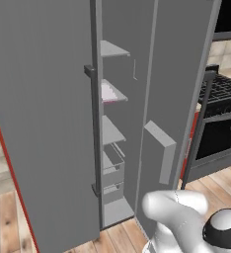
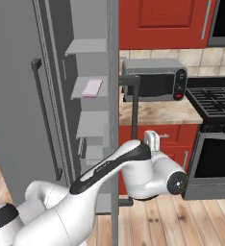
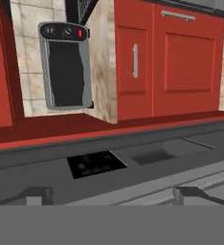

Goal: The ice cube tray has been filled with water. Take the tray and place it in the freezer to make ice. Close the freezer door after placing the tray.

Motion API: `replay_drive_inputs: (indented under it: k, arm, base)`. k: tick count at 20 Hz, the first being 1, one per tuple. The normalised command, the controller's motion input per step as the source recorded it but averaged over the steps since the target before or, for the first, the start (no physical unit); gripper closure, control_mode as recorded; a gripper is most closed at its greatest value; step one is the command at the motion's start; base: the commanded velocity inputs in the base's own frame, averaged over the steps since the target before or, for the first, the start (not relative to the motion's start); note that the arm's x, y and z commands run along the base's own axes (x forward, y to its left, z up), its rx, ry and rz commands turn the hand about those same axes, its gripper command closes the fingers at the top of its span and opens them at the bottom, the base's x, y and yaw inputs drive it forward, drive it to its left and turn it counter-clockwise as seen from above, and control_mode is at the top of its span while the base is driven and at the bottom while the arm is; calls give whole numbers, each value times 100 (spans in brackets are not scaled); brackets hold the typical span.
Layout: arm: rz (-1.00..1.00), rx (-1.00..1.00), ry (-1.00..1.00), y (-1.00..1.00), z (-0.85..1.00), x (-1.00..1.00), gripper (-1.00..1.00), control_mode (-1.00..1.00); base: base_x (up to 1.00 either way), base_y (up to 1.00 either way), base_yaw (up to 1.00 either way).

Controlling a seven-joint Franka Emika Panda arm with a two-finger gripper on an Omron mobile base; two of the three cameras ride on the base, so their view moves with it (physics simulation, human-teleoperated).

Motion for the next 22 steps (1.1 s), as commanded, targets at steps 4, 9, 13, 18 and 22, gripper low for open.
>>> replay_drive_inputs:
  k: [4,9,13,18,22]
  arm:
    - [15,1,7,0,-12,27,-100,-100]
    - [17,0,3,0,-21,24,-100,-100]
    - [16,0,0,0,-28,17,-100,-100]
    - [13,0,0,0,-30,18,-100,-100]
    - [6,0,0,0,-30,19,-100,-100]
  base:
    - [0,0,0]
    - [0,0,0]
    - [0,0,0]
    - [0,0,0]
    - [0,0,0]
